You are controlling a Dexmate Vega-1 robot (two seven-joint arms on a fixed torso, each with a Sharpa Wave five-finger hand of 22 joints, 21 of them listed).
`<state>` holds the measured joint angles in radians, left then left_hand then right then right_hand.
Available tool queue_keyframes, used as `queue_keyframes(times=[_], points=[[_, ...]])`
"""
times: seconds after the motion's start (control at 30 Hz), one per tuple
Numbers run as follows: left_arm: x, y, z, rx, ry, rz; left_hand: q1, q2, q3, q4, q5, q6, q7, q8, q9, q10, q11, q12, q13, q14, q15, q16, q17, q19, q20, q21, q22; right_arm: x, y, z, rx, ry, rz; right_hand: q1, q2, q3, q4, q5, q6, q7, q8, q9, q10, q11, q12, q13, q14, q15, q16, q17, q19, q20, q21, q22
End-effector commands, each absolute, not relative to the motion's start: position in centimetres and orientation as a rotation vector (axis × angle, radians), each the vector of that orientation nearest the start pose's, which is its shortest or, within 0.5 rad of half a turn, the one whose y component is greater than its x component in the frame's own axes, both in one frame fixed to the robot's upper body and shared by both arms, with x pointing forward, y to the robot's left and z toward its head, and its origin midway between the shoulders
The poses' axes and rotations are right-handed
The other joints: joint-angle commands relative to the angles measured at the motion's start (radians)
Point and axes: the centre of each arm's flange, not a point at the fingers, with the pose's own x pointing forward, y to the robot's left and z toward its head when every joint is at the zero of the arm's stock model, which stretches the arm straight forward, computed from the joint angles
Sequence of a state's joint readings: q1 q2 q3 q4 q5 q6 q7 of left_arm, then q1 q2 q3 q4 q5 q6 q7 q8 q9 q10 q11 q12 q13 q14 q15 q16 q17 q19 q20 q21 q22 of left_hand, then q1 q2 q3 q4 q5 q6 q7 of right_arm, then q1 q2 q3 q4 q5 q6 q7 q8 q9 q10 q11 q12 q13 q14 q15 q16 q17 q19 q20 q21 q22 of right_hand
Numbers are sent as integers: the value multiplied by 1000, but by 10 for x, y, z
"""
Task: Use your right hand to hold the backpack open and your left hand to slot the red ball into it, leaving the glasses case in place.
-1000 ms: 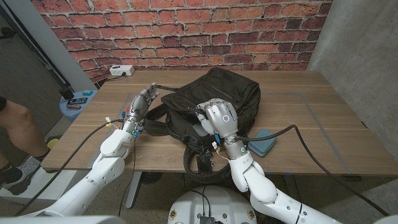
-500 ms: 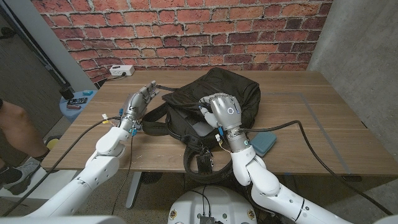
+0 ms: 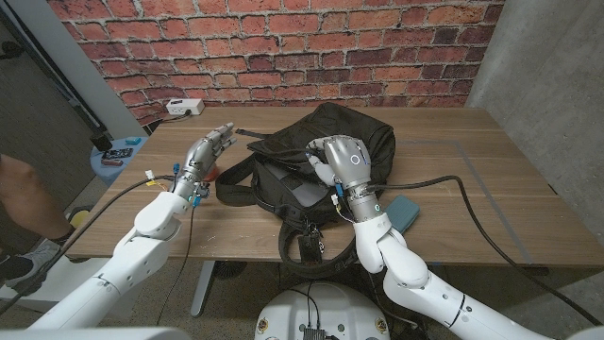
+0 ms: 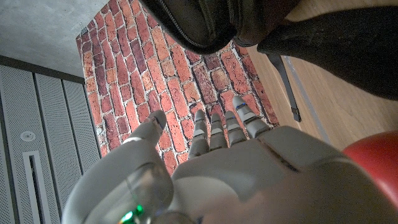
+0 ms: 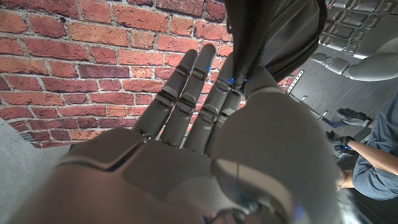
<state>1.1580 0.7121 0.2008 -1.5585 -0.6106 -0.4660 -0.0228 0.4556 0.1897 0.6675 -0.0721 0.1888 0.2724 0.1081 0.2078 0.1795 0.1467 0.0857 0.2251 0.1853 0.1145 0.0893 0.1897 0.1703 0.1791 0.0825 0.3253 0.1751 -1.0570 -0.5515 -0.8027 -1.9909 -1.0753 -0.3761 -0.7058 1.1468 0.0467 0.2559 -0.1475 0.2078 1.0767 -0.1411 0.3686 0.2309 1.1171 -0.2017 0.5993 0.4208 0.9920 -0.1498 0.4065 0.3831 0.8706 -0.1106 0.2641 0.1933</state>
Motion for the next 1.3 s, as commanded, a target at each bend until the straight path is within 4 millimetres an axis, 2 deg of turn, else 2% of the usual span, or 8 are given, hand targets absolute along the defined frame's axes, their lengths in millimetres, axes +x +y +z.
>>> queue_keyframes(times=[0.03,0.43,0.47,0.63,0.67,0.8,1.3], points=[[538,362,-36,231,-731,-149,13,-4,0,-6,5,17,2,4,4,11,-2,8,5,12,0,10,3,13,1,-2,3,458,-75,-42,-1160,-1227,-443,12,2,-6,2,4,5,-6,0,4,-7,1,3,3,5,-91,-3,5,-7,-77,8,2],[521,369,-27,363,-692,-148,20,-1,1,-12,6,21,1,0,5,28,-6,12,7,18,1,9,4,15,2,-5,3,457,-81,-38,-1146,-1228,-441,19,11,-15,5,4,4,-6,-3,6,-10,1,3,10,4,-91,-12,15,-12,-78,9,2],[520,370,-27,369,-693,-140,26,1,4,-15,9,22,0,-1,5,43,-2,17,8,20,6,8,4,14,4,-7,4,457,-82,-37,-1141,-1226,-441,19,13,-16,6,3,4,-6,-3,6,-10,1,2,8,4,-91,-14,16,-12,-78,9,2],[517,376,-27,416,-687,-116,37,1,7,-22,15,43,3,1,6,69,-15,25,13,50,13,17,7,22,17,-10,5,458,-82,-36,-1139,-1222,-435,21,16,-20,7,2,4,-4,-4,7,-9,1,3,10,3,-91,-18,19,-16,-78,9,2],[516,378,-26,429,-685,-114,38,-7,4,-27,16,48,-2,1,6,72,-22,26,15,53,8,16,6,24,13,-10,5,458,-82,-36,-1140,-1222,-435,21,16,-20,7,2,4,-4,-4,7,-11,1,2,10,3,-91,-18,20,-16,-78,9,2],[511,384,-23,523,-666,-78,30,-33,-13,-35,16,49,-9,-3,7,82,-22,30,20,55,6,12,7,26,12,-14,5,462,-83,-32,-1135,-1221,-431,23,17,-24,7,0,3,-5,-5,7,-10,1,3,11,2,-91,-21,23,-20,-78,8,2],[494,387,-8,773,-677,65,4,-77,-51,-47,16,50,-28,-10,6,90,-38,30,26,57,-5,6,7,30,20,-22,5,470,-89,-25,-1117,-1216,-448,29,21,-37,8,-3,13,-2,-5,8,-6,3,-3,4,1,-92,-34,34,-26,-80,9,1]])
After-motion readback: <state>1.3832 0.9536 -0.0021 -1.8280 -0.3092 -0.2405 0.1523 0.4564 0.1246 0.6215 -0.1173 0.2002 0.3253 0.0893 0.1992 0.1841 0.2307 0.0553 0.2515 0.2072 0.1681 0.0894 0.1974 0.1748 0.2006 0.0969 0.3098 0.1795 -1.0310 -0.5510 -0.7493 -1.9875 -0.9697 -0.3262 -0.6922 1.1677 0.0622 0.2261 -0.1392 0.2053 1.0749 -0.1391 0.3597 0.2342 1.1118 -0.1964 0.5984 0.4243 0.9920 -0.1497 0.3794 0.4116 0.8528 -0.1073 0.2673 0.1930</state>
